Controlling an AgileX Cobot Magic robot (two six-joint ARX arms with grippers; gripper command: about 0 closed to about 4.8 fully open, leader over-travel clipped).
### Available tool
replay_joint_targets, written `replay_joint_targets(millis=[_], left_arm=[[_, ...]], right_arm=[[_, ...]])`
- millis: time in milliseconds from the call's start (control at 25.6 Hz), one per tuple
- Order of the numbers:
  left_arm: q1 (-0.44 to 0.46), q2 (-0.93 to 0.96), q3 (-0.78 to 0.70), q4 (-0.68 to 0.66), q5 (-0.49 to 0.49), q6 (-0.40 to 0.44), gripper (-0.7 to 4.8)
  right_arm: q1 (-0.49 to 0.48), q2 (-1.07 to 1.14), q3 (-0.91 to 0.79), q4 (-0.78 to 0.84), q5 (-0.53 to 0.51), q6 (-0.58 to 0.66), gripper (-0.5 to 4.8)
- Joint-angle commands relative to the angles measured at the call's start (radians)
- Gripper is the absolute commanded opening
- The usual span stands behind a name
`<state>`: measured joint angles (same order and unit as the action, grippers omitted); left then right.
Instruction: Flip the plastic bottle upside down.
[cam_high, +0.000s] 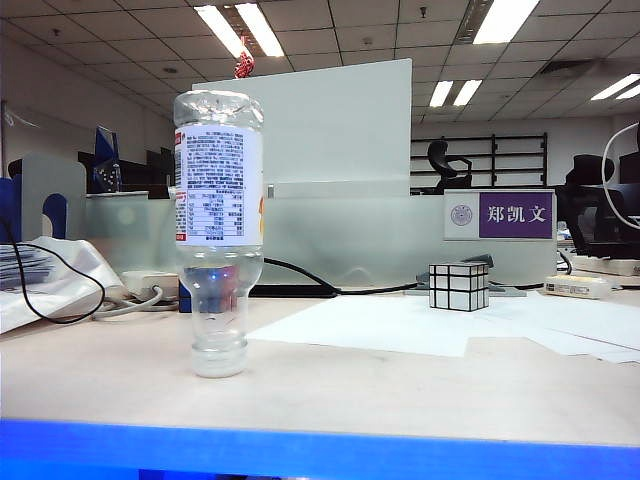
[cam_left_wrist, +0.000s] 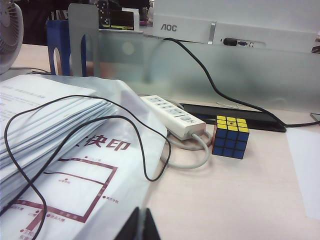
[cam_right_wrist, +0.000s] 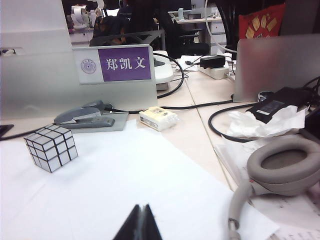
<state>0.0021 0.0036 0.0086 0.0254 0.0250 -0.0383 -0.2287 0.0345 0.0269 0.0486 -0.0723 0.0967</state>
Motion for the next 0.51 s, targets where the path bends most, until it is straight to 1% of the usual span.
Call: replay_joint_targets(millis=[39, 235, 509], left_arm=[[-0.002, -0.002, 0.001, 0.013, 0.002, 0.001, -0.01], [-0.002, -0.002, 0.001, 0.013, 0.002, 0.001, -0.01], [-0.002, -0.002, 0.001, 0.013, 0.002, 0.001, -0.01]], right_arm=[[0.036, 0.000, -0.005, 0.051, 0.003, 0.031, -0.08], [0.084, 0.000, -0.024, 0.100, 0.018, 0.027, -0.08], [0.100, 0.002, -0.025, 0.085, 0.021, 0.028, -0.08]])
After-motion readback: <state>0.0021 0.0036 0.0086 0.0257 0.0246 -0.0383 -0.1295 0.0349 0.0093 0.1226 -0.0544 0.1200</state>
